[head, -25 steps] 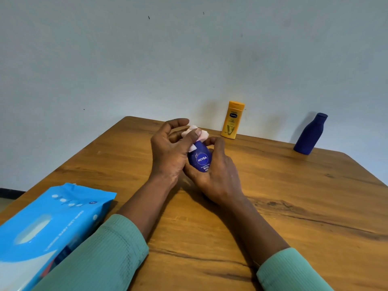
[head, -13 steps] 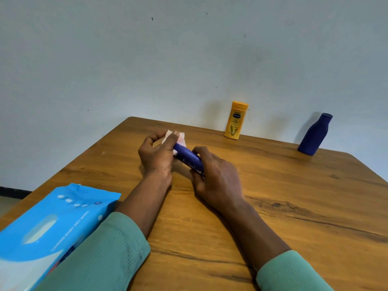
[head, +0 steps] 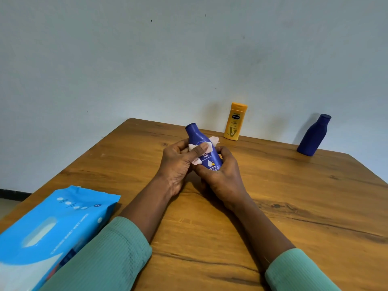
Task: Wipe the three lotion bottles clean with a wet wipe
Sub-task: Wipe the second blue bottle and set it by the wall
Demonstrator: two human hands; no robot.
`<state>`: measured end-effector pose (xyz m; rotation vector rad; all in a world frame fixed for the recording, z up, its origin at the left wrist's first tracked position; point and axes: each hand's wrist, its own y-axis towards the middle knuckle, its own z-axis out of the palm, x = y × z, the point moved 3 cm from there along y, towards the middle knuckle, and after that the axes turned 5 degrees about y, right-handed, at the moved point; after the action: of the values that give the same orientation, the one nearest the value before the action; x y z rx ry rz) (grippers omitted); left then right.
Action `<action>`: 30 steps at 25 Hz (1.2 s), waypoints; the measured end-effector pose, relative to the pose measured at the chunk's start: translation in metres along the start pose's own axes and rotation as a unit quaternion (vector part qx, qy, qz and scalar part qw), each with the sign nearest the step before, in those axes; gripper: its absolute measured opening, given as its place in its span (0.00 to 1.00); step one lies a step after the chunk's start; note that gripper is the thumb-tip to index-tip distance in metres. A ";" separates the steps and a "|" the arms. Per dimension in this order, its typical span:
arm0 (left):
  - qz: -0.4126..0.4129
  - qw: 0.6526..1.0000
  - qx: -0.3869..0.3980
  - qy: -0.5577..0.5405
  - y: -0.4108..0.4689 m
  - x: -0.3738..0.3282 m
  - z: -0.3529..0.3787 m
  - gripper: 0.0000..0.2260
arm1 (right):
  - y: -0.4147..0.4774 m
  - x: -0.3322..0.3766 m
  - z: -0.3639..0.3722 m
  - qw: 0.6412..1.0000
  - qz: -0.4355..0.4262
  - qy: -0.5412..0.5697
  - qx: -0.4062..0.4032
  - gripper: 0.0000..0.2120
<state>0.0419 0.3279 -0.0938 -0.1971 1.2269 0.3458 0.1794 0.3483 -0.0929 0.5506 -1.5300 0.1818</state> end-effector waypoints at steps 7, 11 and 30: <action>0.019 0.993 -0.077 -0.083 0.000 -0.001 -0.005 0.20 | -0.001 0.008 0.006 0.997 0.044 0.016 0.069 0.27; 0.018 1.000 -0.014 0.000 -0.005 -0.004 0.003 0.19 | -0.002 0.004 0.001 0.997 0.030 0.058 0.033 0.29; 0.027 1.000 0.001 -0.006 -0.006 -0.002 0.007 0.29 | 0.002 0.005 0.010 0.995 0.045 -0.050 0.076 0.20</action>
<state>0.0496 0.3245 -0.0896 -0.1595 1.2215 0.3922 0.1697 0.3441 -0.0880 0.6187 -1.6487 0.3472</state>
